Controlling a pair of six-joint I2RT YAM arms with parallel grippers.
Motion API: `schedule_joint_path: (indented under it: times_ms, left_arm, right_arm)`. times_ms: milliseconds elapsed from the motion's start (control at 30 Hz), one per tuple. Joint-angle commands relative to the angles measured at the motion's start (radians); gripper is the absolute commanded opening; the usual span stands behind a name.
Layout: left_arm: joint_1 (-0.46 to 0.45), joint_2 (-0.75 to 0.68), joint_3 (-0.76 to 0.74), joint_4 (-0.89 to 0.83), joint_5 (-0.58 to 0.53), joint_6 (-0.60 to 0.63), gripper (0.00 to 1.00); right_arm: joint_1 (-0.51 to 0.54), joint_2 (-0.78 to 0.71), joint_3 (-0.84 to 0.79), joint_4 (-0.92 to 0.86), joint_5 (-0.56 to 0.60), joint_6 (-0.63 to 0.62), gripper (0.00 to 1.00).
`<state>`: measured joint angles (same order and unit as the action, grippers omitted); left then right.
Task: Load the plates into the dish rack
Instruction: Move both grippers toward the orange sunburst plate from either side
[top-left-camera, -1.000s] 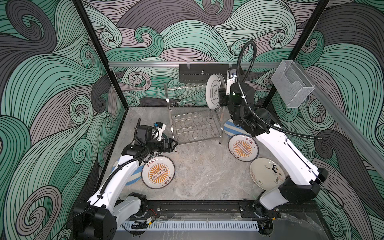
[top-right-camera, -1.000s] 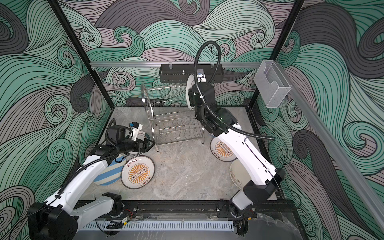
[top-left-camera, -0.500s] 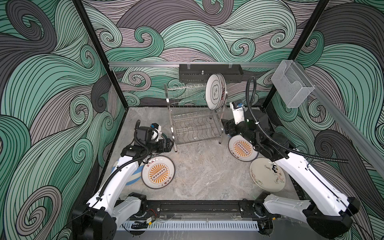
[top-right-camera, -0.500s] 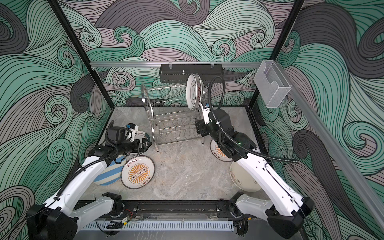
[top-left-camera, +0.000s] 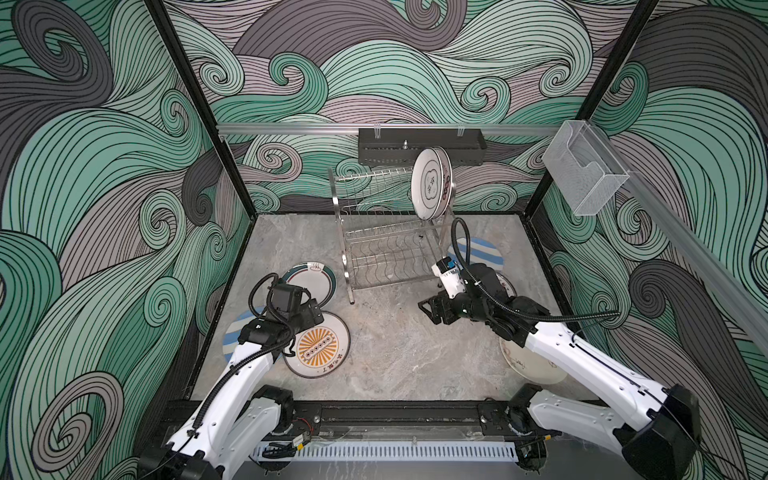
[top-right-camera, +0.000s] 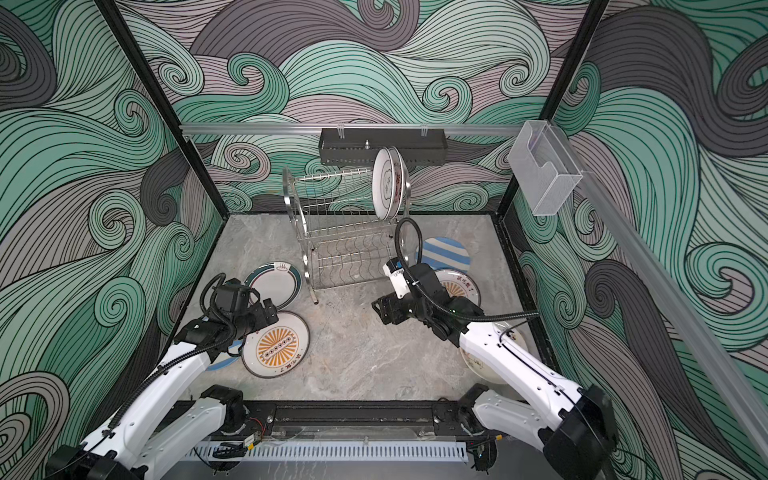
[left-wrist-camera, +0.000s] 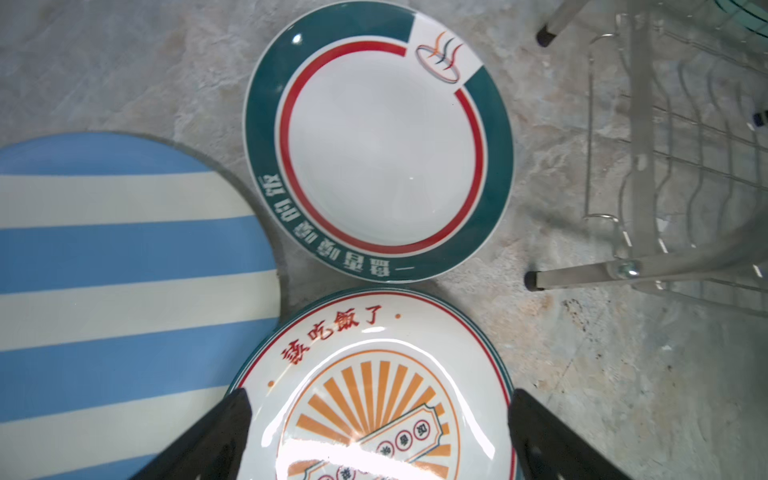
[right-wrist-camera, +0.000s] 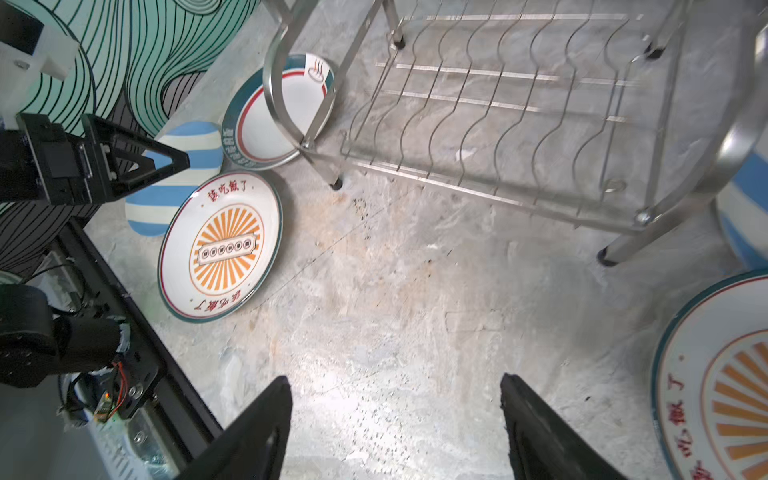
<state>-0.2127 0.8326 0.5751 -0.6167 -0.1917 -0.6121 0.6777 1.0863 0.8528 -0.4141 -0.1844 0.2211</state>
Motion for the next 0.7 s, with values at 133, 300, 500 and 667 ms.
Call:
schedule_joint_path:
  times_ms: [133,300,500,667]
  left_arm:
    - [0.017,-0.018,-0.06,0.012,-0.069,-0.088,0.99]
    - [0.038,0.006,-0.084,0.038,-0.039,-0.094,0.99]
    - [0.121,0.015,-0.142,0.094,0.018,-0.066,0.99]
    - [0.17,0.061,-0.162,0.16,0.117,-0.053,0.99]
  right_arm:
    - [0.026,-0.035,-0.085,0.123,-0.067,0.048,0.8]
    - [0.034,-0.039,-0.135,0.151,-0.088,0.08,0.8]
    - [0.045,-0.011,-0.147,0.171,-0.102,0.088,0.8]
    - [0.052,0.031,-0.144,0.18,-0.105,0.086,0.8]
